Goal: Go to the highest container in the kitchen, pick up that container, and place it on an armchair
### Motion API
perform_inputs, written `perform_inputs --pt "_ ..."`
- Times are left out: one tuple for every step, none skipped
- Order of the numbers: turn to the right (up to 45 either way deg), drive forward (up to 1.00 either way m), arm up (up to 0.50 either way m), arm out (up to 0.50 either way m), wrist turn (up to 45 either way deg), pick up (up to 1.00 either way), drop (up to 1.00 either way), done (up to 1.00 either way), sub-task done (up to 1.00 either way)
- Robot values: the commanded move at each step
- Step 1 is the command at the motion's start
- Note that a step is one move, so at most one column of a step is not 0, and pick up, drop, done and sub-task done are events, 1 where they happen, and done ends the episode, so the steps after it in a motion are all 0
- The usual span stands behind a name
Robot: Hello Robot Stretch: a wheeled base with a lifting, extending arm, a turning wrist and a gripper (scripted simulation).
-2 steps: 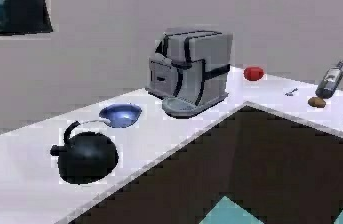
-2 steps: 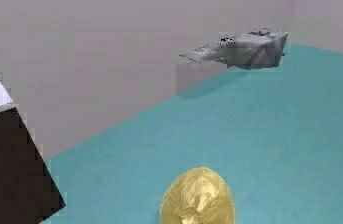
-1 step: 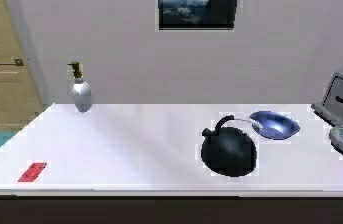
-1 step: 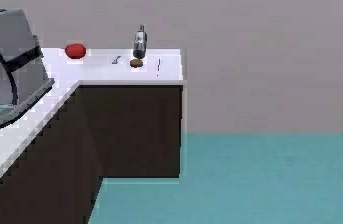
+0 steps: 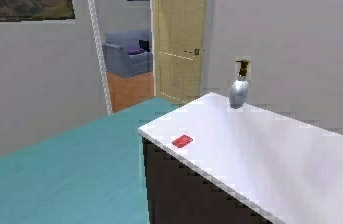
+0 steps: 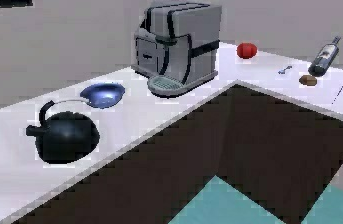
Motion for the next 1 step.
perform_inputs --pt "-15.0 0.00 0.00 0.00 0.0 0.00 0.00 0.00 0.00"
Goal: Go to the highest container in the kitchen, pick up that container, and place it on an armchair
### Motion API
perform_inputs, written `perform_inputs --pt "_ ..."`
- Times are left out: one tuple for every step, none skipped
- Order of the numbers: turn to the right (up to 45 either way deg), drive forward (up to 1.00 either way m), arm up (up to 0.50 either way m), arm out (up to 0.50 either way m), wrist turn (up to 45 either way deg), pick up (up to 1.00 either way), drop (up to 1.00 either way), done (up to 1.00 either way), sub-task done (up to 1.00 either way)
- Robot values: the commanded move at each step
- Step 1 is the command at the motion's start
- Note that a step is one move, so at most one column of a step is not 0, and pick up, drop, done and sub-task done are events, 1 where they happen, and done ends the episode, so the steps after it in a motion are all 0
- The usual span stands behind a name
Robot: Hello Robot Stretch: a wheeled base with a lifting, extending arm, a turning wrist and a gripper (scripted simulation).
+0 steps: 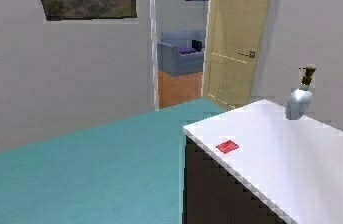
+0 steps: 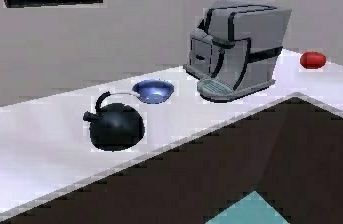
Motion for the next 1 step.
perform_inputs --pt "0.0 0.00 0.50 0.00 0.0 0.00 0.00 0.00 0.00"
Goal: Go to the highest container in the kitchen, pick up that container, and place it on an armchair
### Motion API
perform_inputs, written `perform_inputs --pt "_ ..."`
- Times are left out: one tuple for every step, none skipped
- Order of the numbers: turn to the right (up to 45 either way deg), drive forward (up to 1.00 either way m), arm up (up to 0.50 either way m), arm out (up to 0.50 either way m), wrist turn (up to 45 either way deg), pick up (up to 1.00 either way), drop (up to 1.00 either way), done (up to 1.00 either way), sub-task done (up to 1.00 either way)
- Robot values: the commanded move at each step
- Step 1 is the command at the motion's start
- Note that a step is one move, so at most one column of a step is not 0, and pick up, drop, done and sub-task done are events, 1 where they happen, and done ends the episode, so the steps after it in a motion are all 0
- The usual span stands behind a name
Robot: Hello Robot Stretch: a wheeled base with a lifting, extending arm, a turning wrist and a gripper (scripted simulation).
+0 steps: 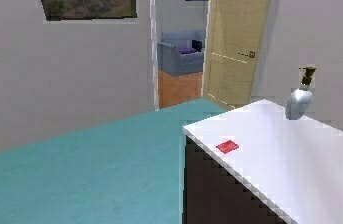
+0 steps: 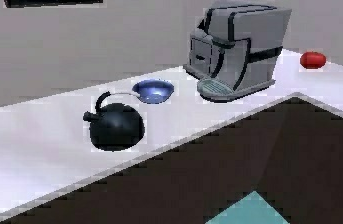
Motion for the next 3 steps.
perform_inputs --pt "0.0 0.00 0.38 0.00 0.0 0.00 0.00 0.00 0.00" --pt "0.0 0.00 0.00 0.46 0.0 0.00 0.00 0.00 0.00" --pt "0.0 0.00 0.00 0.00 45.0 0.00 0.00 0.00 0.00"
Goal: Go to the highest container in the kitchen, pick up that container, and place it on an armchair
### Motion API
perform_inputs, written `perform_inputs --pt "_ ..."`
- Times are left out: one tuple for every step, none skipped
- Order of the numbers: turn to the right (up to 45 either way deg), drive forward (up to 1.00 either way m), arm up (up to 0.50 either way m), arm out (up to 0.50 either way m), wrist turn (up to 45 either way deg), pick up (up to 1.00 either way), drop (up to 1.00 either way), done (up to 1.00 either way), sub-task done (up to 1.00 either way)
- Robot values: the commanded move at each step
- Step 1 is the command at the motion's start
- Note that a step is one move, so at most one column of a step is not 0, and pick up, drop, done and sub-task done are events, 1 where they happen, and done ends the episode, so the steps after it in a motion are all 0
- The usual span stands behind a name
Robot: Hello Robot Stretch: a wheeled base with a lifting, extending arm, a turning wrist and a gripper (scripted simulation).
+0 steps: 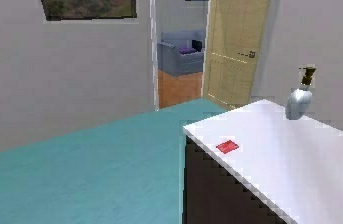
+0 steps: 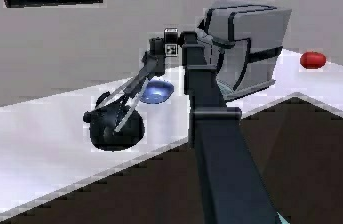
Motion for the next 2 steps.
perform_inputs --pt "0.0 0.00 0.00 0.00 45.0 0.00 0.00 0.00 0.00" --pt "0.0 0.00 0.00 0.00 45.0 0.00 0.00 0.00 0.00"
